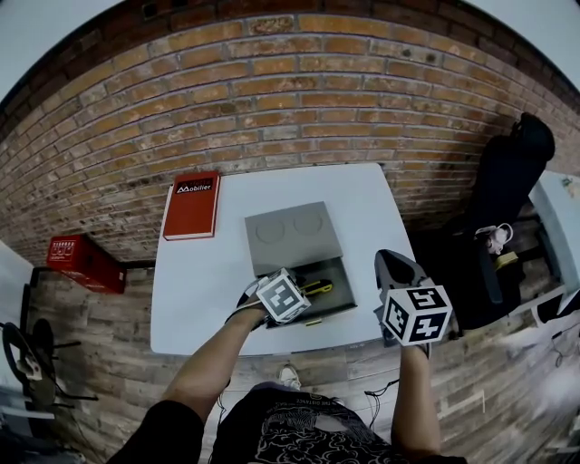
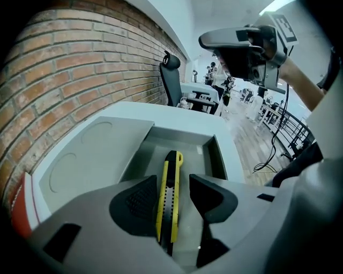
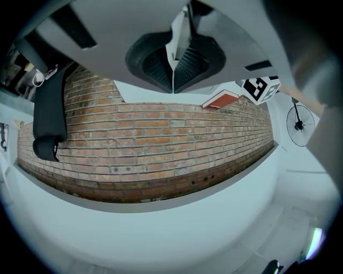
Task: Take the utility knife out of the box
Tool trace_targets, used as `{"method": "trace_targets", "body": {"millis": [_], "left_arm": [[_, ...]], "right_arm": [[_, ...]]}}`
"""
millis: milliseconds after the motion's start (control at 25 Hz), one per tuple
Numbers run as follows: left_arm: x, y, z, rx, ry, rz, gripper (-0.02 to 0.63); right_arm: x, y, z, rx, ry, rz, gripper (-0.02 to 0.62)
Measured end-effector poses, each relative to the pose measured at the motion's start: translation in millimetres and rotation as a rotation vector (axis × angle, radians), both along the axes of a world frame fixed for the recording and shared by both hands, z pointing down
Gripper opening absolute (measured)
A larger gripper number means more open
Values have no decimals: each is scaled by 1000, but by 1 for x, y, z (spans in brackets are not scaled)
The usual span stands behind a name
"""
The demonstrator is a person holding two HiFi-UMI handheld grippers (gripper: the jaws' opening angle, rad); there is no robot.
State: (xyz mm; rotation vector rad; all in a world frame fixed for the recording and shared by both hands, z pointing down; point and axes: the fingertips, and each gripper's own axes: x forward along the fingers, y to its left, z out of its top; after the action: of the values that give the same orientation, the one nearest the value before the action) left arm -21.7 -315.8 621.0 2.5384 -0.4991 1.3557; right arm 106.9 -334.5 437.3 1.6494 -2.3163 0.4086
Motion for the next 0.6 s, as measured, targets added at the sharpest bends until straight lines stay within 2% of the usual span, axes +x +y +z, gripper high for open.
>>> {"method": "trace_targets", "body": {"millis": [200, 400, 600], "left_arm": [[4, 5, 15, -52, -12, 24, 204], [1, -2, 20, -20, -77, 46, 202], [-2, 0, 25, -65, -95, 39, 185]], "right_arm": [[4, -2, 5, -17, -3, 14, 21], [6, -3, 9, -27, -2, 21, 21], [12, -5, 9, -26, -1, 35, 21]]}}
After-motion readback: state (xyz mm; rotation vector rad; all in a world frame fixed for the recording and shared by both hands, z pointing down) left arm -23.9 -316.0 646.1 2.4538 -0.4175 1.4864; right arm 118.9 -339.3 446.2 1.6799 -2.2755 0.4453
